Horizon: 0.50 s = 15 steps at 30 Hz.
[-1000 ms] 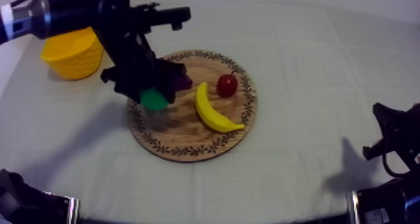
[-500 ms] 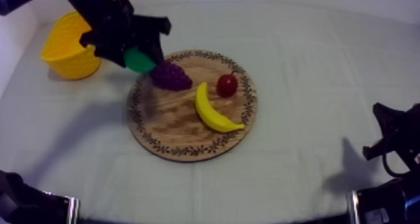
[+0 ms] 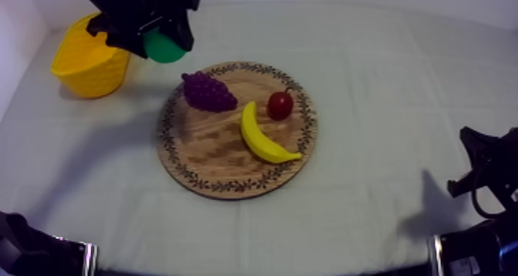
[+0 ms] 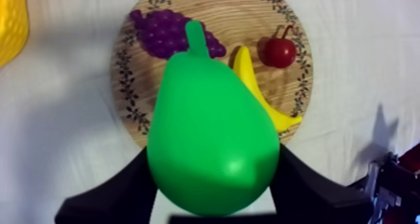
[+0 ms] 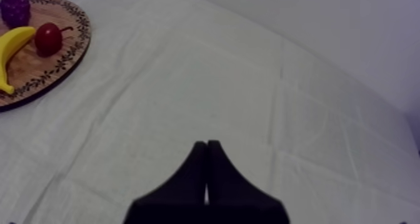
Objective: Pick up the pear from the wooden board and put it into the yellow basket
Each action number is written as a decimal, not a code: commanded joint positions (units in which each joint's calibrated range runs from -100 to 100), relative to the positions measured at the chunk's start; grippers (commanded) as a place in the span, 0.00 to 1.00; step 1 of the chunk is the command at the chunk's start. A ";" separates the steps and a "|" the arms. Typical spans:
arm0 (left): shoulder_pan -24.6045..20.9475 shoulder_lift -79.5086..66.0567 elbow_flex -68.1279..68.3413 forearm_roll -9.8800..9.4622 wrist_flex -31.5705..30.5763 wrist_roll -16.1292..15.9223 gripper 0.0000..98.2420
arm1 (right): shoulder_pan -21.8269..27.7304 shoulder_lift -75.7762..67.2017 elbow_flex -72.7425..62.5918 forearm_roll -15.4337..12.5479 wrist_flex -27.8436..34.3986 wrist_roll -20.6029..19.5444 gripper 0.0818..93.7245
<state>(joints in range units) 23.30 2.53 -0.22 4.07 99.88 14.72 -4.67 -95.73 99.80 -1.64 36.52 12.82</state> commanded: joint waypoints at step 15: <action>-12.45 3.91 -2.76 -2.84 -0.43 -4.62 0.47 | 0.00 -0.03 -0.02 0.01 0.02 0.00 0.00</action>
<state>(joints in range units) 12.39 5.87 -2.15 1.39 99.51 10.48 -4.67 -95.73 99.80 -1.64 36.52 12.82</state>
